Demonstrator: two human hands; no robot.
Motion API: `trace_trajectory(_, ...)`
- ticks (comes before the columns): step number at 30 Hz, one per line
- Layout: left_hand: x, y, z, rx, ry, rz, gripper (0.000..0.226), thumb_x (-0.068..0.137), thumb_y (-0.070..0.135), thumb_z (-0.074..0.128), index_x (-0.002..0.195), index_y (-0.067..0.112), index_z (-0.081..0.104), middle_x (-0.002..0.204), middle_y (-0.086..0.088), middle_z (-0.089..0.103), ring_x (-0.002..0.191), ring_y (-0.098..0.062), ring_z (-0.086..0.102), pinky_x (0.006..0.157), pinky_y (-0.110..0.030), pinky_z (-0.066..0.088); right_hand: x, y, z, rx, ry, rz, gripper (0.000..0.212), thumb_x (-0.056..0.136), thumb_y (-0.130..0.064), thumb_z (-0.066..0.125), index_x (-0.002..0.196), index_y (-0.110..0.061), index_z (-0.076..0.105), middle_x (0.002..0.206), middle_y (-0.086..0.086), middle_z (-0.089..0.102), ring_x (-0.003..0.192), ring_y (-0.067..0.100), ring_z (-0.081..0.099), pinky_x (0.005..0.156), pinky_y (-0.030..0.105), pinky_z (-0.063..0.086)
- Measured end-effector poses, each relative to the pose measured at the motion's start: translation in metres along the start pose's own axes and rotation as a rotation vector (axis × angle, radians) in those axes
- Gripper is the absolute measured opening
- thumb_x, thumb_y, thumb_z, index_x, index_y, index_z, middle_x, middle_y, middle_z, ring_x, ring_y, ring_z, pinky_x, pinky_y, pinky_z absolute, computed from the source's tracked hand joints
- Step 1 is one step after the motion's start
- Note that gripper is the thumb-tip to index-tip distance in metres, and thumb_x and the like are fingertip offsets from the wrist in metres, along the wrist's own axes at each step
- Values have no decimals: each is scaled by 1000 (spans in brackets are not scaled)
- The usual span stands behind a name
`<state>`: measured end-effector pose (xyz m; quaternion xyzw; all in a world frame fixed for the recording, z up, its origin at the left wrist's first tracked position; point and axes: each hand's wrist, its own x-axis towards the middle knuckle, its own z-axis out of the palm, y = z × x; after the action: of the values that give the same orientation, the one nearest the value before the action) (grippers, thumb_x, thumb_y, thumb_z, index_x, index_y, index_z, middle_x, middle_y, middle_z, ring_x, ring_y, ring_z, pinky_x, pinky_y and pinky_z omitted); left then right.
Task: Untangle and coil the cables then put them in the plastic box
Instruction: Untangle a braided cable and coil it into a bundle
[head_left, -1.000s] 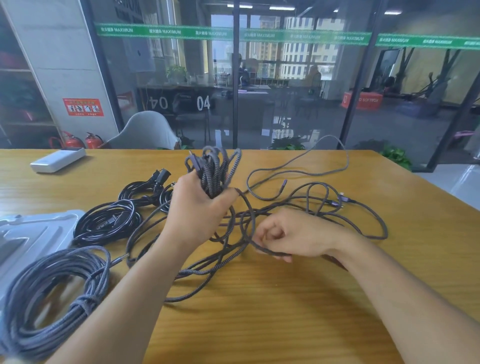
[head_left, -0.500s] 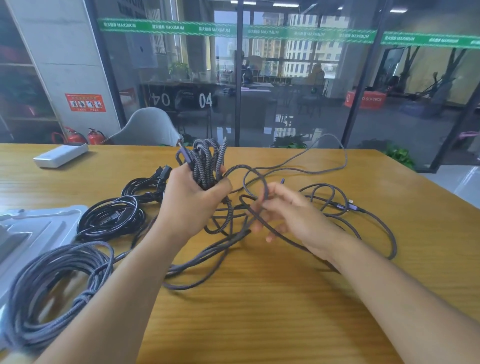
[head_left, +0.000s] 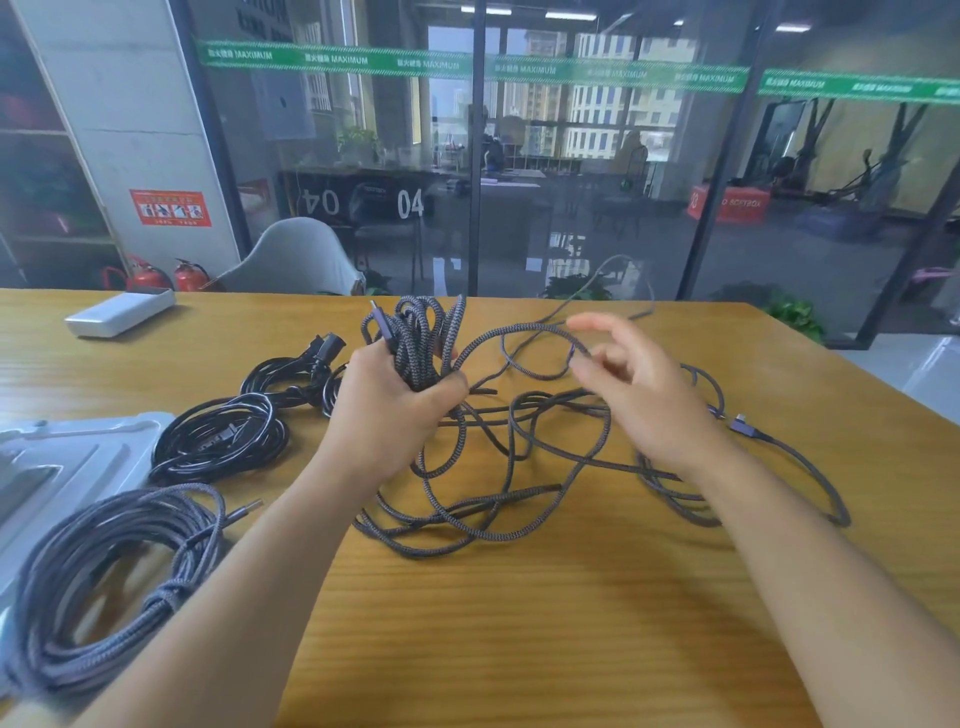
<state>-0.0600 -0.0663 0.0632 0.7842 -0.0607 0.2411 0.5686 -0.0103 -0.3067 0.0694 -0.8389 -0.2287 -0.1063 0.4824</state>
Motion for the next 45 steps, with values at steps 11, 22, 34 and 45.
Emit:
trace_trajectory(11,3,-8,-5,28,82,-38,17,89,7,67,88,-8,58,56,-6,49,51,-18,40,51,-31,38,4,22,-6,-29,-270,255,25,107,-35,56,94,-20,71,76,2,70,62,18,66,62,36,58)
trace_trajectory(22,5,-10,-7,23,75,-58,11,88,6,70,91,-1,63,60,-6,53,54,-19,43,56,-36,42,14,28,-19,264,342,-106,40,104,3,46,121,-27,67,123,-6,74,123,6,64,101,22,49)
trace_trajectory(34,-2,-10,3,45,-117,-68,12,89,9,72,92,0,64,57,-3,50,52,-18,40,54,-35,38,12,44,-45,-532,392,220,40,98,-40,58,72,-11,68,54,-3,49,58,25,50,57,32,37)
trace_trajectory(45,-2,-12,4,62,-152,-53,10,88,8,73,93,2,68,56,1,47,52,-18,38,54,-36,38,10,34,-20,-370,152,3,34,106,-45,49,105,-25,77,106,-10,67,98,10,61,85,36,48)
